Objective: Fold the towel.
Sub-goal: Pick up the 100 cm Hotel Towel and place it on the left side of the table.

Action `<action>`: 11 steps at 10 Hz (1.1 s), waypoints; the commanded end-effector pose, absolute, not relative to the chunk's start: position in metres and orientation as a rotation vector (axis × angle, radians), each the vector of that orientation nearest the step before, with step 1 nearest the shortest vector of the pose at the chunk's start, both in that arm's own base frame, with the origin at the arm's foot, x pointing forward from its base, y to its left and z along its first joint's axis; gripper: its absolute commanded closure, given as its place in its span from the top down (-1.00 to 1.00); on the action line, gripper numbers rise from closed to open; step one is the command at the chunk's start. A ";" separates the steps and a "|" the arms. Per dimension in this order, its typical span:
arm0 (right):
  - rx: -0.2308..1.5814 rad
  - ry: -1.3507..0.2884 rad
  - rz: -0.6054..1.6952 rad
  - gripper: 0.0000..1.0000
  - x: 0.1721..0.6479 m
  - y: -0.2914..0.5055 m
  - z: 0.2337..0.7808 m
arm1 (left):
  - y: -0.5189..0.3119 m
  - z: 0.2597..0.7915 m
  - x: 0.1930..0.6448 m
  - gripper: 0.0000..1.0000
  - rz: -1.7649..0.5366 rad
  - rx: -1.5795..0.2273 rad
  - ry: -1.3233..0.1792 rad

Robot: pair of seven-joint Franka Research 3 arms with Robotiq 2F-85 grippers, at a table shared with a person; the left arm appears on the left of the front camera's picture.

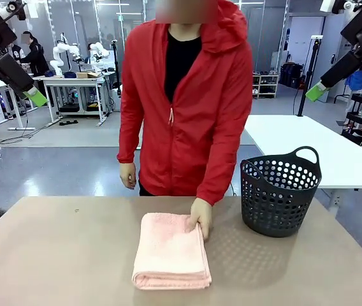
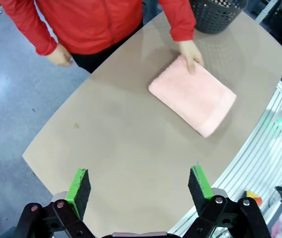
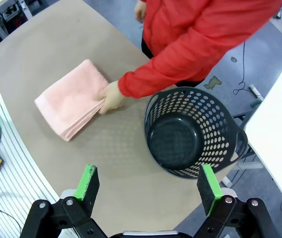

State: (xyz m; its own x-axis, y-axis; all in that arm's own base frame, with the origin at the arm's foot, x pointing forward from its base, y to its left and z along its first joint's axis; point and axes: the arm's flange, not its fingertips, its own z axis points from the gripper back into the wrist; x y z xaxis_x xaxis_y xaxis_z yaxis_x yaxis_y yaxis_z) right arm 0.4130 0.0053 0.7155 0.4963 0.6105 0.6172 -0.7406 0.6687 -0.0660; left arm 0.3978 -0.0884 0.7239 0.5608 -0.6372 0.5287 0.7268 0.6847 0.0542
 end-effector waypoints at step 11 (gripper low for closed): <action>0.219 -0.649 0.830 1.00 0.412 0.004 0.715 | -0.087 0.725 0.397 1.00 -0.817 -0.173 -0.534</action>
State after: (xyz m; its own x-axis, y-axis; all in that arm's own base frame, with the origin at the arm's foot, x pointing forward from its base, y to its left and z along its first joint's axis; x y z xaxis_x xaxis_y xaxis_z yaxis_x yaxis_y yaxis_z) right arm 0.4130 0.0053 0.7155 0.4963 0.6105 0.6172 -0.7406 0.6687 -0.0660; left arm 0.3978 -0.0884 0.7239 0.5608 -0.6372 0.5287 0.7268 0.6847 0.0542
